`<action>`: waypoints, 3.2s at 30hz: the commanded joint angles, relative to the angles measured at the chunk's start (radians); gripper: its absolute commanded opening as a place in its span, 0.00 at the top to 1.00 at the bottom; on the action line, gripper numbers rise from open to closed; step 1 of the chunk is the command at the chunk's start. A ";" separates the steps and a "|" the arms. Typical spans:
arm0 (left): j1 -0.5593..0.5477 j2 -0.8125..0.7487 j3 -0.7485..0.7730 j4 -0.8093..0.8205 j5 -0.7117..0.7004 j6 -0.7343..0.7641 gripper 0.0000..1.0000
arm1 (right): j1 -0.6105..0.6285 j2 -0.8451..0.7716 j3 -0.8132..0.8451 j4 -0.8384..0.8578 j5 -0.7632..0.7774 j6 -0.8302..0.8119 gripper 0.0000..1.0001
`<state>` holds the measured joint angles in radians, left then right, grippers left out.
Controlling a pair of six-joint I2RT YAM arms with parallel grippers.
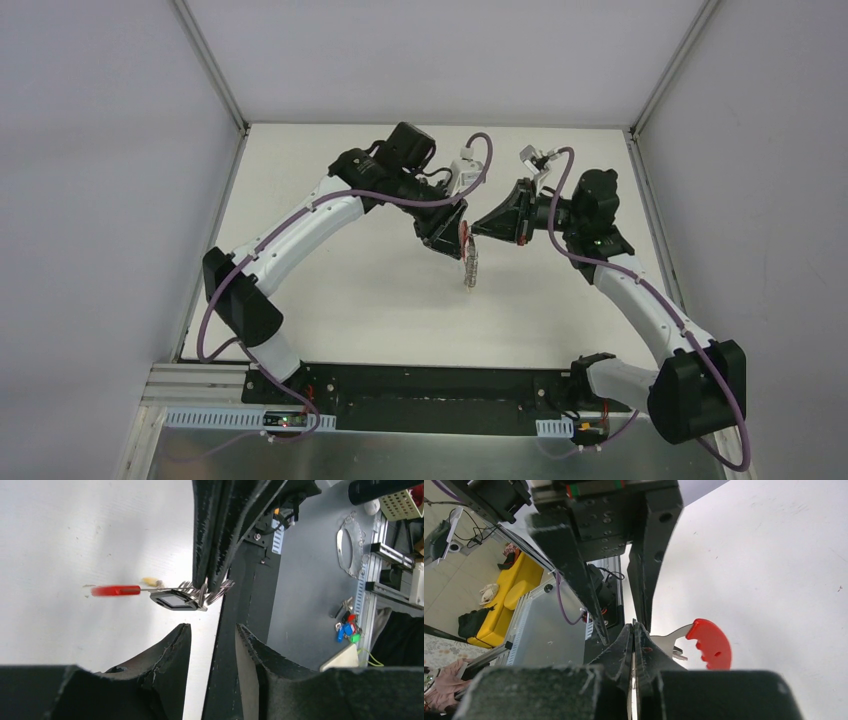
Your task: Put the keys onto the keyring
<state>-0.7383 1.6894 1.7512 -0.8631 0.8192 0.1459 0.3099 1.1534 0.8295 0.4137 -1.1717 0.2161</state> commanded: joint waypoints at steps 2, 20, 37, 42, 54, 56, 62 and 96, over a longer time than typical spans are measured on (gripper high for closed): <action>0.010 -0.081 -0.050 0.159 0.005 -0.034 0.60 | -0.014 -0.009 -0.008 0.149 -0.019 0.093 1.00; 0.010 -0.085 -0.078 0.223 -0.044 -0.057 0.58 | -0.026 -0.006 -0.020 0.160 -0.035 0.097 1.00; 0.036 -0.162 -0.111 0.213 -0.016 -0.017 0.55 | -0.039 0.031 -0.015 0.160 -0.110 0.080 1.00; 0.034 -0.142 -0.120 0.231 -0.046 -0.030 0.55 | -0.039 0.032 -0.007 0.161 -0.111 0.089 1.00; 0.004 -0.093 -0.129 0.276 -0.077 -0.088 0.57 | -0.040 0.019 -0.015 0.160 -0.098 0.086 1.00; 0.002 -0.091 -0.135 0.286 -0.078 -0.096 0.56 | -0.041 0.019 -0.016 0.160 -0.097 0.085 1.00; 0.001 -0.077 -0.143 0.310 -0.054 -0.124 0.57 | -0.041 0.020 -0.018 0.160 -0.097 0.084 1.00; 0.001 -0.044 -0.157 0.318 0.029 -0.155 1.00 | -0.059 0.008 -0.023 0.160 -0.082 0.078 1.00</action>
<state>-0.7277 1.6382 1.5867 -0.5358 0.8112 -0.0212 0.2619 1.1938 0.8036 0.5106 -1.2427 0.3023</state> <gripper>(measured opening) 0.011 0.007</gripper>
